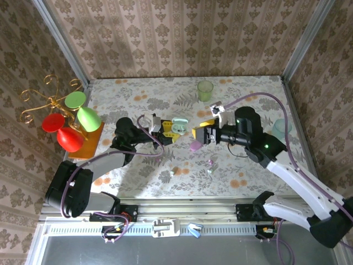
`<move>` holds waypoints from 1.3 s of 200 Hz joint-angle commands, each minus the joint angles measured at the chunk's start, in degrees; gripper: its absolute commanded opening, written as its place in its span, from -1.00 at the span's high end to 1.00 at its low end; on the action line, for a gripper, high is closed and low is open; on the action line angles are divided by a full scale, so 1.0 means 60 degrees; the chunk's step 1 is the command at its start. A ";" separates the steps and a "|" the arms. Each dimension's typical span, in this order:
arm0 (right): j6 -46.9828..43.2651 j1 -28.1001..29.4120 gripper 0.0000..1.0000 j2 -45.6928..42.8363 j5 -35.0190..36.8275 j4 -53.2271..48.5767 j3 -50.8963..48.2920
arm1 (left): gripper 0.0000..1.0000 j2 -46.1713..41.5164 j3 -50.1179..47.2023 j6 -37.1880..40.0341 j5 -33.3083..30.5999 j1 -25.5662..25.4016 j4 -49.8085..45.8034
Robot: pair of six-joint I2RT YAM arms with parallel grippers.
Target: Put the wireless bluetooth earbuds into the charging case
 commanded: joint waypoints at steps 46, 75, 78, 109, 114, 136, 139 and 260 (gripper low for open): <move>0.2560 -0.1212 -0.18 -0.0487 0.2434 -0.2772 -0.1399 | 0.40 -0.0111 0.0210 0.0130 0.0115 0.0091 0.0205; 0.4442 -0.1204 -0.15 -0.0307 0.1898 -0.2574 -0.2600 | 0.40 -0.0098 0.0218 0.0131 0.0109 0.0072 0.0214; 0.4586 -0.1204 -0.15 -0.0290 0.1790 -0.2436 -0.2753 | 0.39 -0.0095 0.0210 0.0131 0.0118 0.0073 0.0211; 0.5627 -0.1024 -0.11 -0.0151 0.1178 -0.1326 -0.3958 | 0.40 -0.0099 0.0188 0.0129 0.0098 0.0092 0.0212; 0.5647 -0.0994 -0.09 -0.0104 0.1186 -0.1289 -0.4025 | 0.40 -0.0097 0.0188 0.0142 0.0096 0.0087 0.0205; 0.5606 -0.0808 -0.08 0.0312 0.1049 -0.0910 -0.4073 | 0.40 -0.0080 0.0167 0.0196 0.0008 0.0092 0.0205; 0.5583 -0.0753 -0.08 0.0373 0.1035 -0.0820 -0.4037 | 0.39 -0.0077 0.0160 0.0201 0.0001 0.0097 0.0205; 0.3236 0.2281 0.11 0.5395 0.0434 0.1823 -0.1442 | 0.40 0.0424 0.0496 -0.0243 -0.0098 0.1152 0.1193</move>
